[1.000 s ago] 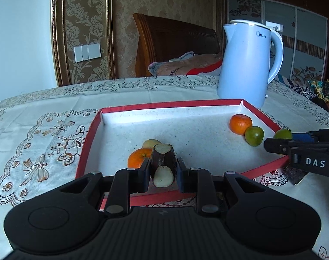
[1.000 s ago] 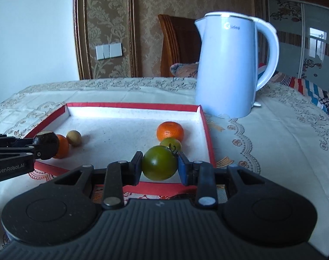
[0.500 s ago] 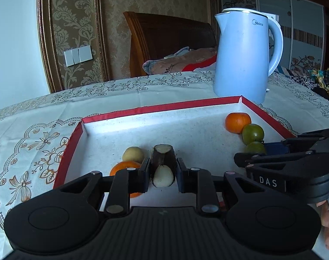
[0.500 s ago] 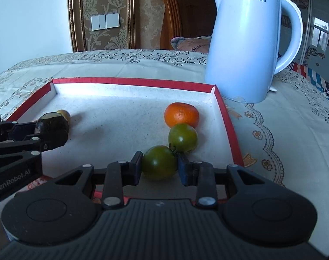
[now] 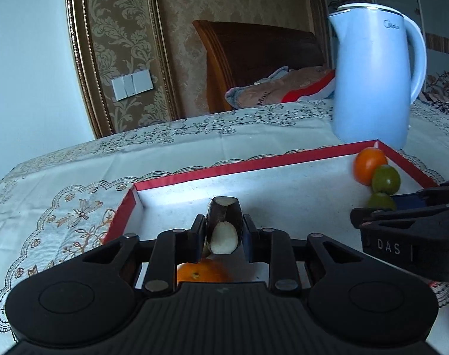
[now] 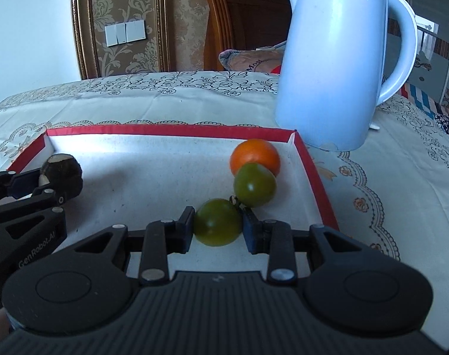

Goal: Organize fruits
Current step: 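Open the left gripper to drop the eggplant slice while the right gripper releases the tomato, then withdraw both grippers from the tray toward the remaining eggplant and cucumber pieces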

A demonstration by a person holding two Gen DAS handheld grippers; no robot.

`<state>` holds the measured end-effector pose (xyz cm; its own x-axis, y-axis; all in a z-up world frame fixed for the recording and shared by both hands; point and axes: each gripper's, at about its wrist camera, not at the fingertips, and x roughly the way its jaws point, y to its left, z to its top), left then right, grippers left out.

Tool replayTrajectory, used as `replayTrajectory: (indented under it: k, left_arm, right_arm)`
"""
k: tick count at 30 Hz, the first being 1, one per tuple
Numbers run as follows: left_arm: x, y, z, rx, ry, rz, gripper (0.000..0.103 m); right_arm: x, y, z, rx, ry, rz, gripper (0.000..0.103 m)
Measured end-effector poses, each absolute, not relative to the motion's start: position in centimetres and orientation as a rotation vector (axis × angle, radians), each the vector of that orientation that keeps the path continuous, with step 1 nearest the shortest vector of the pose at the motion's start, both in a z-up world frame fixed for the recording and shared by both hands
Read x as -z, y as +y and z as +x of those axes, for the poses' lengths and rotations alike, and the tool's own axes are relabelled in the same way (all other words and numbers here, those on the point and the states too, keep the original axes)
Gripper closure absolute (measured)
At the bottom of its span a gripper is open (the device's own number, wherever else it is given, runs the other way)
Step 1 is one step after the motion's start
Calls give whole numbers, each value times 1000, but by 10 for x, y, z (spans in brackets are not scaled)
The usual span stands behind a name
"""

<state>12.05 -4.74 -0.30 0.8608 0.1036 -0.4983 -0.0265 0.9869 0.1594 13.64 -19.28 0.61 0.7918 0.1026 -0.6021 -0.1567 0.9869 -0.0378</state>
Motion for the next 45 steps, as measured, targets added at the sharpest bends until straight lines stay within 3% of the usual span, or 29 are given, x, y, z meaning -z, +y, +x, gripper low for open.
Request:
replayTrajectory:
  k: [16,19,21,23,25,30,33,45]
  left_arm:
    - [6,-47,115,-77,538,176,74]
    - [7,-45,114,-83,541,174,62]
    - [8,-43,114,-83,548,155,46]
    - [8,-41,114,-85,552,147,45]
    - [8,-38,115,-87,560,128,45]
    - [8,-30,116,-83,580,82,42]
    - [9,-30,116,-77,594,75,42]
    - [9,-21,116,-83,618,25,39]
  right_arm:
    - [-3,-194,131,-126,627,-70,69]
    - [-2,-195,131,-113,626,-68,56]
    - [-2,-196,131,-115,629,-57,55]
    - [-2,-197,131,-115,629,-59,54]
    - [-1,-197,130,-110,627,-60,46]
    - [-1,-197,129,-108,625,-60,43]
    - [0,-198,128,-103,626,-55,31]
    - [4,-204,124,-84,629,-59,10]
